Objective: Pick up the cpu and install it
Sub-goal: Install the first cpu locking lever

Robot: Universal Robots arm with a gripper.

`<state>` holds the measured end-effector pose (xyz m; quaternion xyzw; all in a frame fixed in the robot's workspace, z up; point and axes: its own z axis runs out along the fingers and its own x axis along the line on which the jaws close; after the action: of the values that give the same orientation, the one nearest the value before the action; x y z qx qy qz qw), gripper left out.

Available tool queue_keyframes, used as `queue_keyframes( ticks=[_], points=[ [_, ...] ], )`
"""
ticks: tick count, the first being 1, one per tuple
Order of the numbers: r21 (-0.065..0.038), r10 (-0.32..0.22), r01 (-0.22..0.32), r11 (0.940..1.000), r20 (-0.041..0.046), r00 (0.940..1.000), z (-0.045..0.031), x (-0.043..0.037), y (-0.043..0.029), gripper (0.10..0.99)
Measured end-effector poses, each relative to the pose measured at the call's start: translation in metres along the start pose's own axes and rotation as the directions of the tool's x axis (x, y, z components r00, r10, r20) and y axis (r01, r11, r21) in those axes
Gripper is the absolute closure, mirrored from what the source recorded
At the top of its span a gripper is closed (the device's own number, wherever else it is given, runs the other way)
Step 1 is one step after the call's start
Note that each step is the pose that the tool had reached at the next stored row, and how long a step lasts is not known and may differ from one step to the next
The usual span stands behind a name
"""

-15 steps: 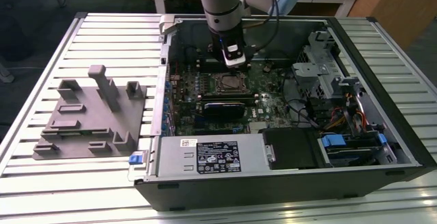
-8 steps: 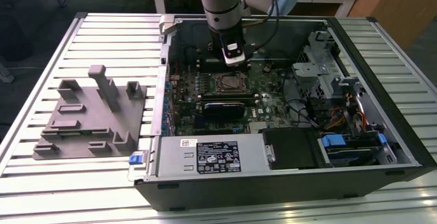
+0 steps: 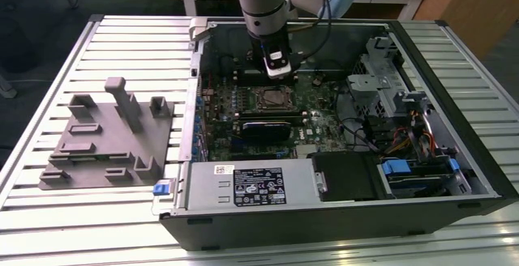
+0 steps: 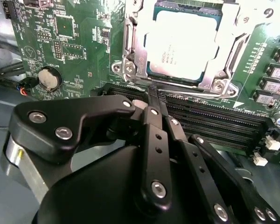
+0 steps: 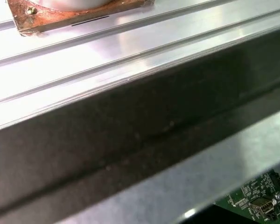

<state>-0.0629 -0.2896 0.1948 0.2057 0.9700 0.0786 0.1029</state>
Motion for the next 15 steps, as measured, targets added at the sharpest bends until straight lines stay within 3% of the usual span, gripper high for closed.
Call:
queue_keyframes(
  ticks=[11,15],
  points=[
    [0.002,-0.001,0.001,1.0,0.0011,1.0,0.0022,-0.0004,-0.0021,0.98],
    [-0.001,0.0,0.0,1.0,-0.0003,1.0,0.002,-0.0012,-0.0039,0.98]
  ],
)
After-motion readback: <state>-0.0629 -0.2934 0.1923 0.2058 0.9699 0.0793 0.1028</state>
